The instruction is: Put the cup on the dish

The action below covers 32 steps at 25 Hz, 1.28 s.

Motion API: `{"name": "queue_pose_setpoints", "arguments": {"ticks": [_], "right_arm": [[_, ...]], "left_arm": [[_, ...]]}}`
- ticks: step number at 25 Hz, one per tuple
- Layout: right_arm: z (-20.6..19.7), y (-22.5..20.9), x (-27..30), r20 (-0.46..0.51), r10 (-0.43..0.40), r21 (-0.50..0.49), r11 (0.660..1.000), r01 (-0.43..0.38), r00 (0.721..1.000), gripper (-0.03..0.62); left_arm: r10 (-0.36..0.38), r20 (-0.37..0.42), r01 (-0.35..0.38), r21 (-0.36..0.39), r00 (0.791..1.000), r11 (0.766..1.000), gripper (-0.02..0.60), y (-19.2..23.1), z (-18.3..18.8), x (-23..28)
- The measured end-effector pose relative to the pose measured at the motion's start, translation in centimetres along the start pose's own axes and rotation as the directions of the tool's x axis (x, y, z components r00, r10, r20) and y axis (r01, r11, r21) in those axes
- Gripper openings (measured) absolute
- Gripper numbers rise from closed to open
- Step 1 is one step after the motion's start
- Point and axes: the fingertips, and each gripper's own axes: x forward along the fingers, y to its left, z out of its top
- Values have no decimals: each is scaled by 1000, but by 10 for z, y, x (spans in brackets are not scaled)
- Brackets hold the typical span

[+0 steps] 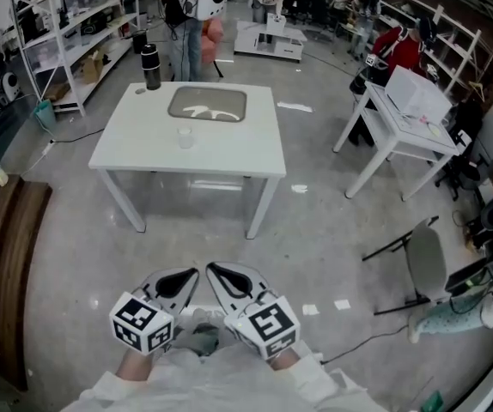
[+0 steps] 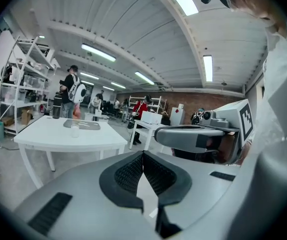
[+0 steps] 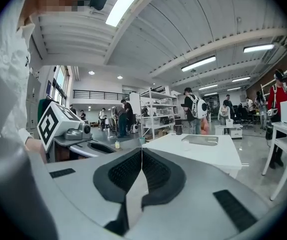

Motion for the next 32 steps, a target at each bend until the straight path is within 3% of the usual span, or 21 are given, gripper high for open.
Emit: {"name": "queue_pose_setpoints", "arguments": {"ticks": [8,14,21,32], "right_arm": [[32,-44,92,27,-36,-4,999,36,999,15],[28,-66,128,-3,-67,27,997,67,998,15],[23,-90,162,-18,-82,41,996,83,996,15],[33,-153,230,5,-32,57,998,32,999,15]], "left_arm": [[-1,25,0,21,1000,1000,9,96,44,18],[-12,81,13,-12,997,1000,9,133,60,34],[-22,41,23,-3,999,1000,9,167,63,58],[-22,1,22,-24,1000,999,9,231,83,120]]}}
